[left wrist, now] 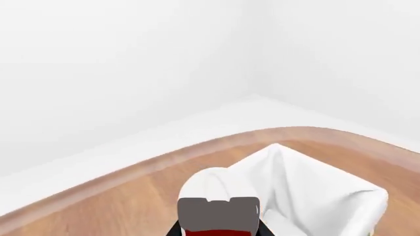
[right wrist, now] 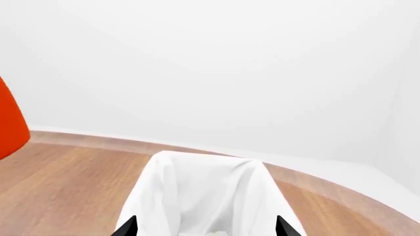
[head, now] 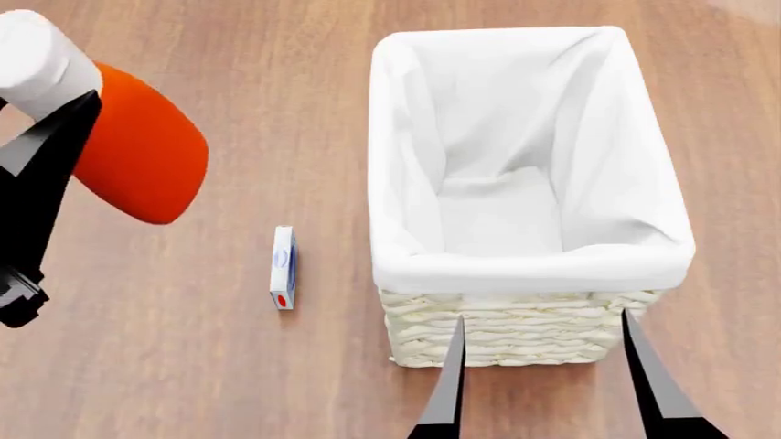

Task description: Pick up the ketchup, and put it in the basket.

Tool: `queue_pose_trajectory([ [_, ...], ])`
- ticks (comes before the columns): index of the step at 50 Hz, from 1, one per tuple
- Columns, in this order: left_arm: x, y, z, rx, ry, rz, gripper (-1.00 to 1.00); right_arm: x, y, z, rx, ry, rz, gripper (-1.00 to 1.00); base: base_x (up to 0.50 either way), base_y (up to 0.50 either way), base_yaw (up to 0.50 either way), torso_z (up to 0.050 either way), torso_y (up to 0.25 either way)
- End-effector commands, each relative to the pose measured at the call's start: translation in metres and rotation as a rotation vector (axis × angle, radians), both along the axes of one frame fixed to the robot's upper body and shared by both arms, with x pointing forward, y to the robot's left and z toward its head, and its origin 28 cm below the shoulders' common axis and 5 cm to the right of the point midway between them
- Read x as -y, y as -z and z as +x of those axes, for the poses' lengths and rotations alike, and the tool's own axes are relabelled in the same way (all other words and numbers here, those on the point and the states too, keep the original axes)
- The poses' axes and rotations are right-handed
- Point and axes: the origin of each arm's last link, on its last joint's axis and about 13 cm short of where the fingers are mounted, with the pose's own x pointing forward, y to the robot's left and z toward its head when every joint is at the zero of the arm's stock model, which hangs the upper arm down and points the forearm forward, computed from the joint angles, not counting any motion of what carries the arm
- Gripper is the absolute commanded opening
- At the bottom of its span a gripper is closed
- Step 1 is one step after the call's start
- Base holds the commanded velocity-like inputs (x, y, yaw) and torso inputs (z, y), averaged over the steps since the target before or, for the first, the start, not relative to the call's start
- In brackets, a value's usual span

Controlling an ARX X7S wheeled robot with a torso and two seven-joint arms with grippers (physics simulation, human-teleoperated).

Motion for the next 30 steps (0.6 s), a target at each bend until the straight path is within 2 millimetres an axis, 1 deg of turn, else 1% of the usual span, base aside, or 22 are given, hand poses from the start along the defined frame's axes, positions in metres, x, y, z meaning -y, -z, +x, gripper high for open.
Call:
queue_pose_trajectory([
  [1,0.005,-0.025,0.009,-0.014,0.072,0.099,-1.00,-0.001,0.001,0.001,-0.004,-0.003,-0.002,1.00,0.00,0.00,0.00,0.000,0.000],
  [3,0.005,-0.028,0.012,-0.019,0.084,0.112,-1.00,-0.003,0.002,0.000,-0.007,-0.014,-0.006,1.00,0.00,0.00,0.00,0.000,0.000],
  [10,0.006,-0.037,0.022,-0.038,0.111,0.164,-1.00,-0.001,0.001,0.000,-0.008,-0.011,-0.005,1.00,0.00,0.00,0.00,0.000,0.000],
  [12,0.008,-0.040,0.024,-0.049,0.143,0.175,-1.00,-0.002,0.001,0.000,-0.008,-0.012,-0.007,1.00,0.00,0.00,0.00,0.000,0.000],
  [18,0.007,-0.042,0.031,-0.078,0.180,0.179,-1.00,-0.001,0.001,0.000,-0.009,-0.019,-0.010,1.00,0.00,0.00,0.00,0.000,0.000],
  [23,0.004,-0.047,0.039,-0.086,0.175,0.204,-1.00,-0.001,0.001,0.000,-0.018,-0.042,0.006,1.00,0.00,0.00,0.00,0.000,0.000],
  [26,0.003,-0.048,0.043,-0.101,0.194,0.231,-1.00,0.001,-0.002,0.000,-0.019,-0.064,0.018,1.00,0.00,0.00,0.00,0.000,0.003],
  [28,0.004,-0.050,0.044,-0.109,0.204,0.241,-1.00,0.001,-0.009,-0.003,-0.023,-0.167,0.068,1.00,0.00,0.00,0.00,0.000,0.000],
  [30,0.005,-0.054,0.042,-0.108,0.215,0.236,-1.00,0.003,-0.013,-0.003,-0.025,-0.172,0.013,1.00,0.00,0.00,0.00,0.000,0.000],
])
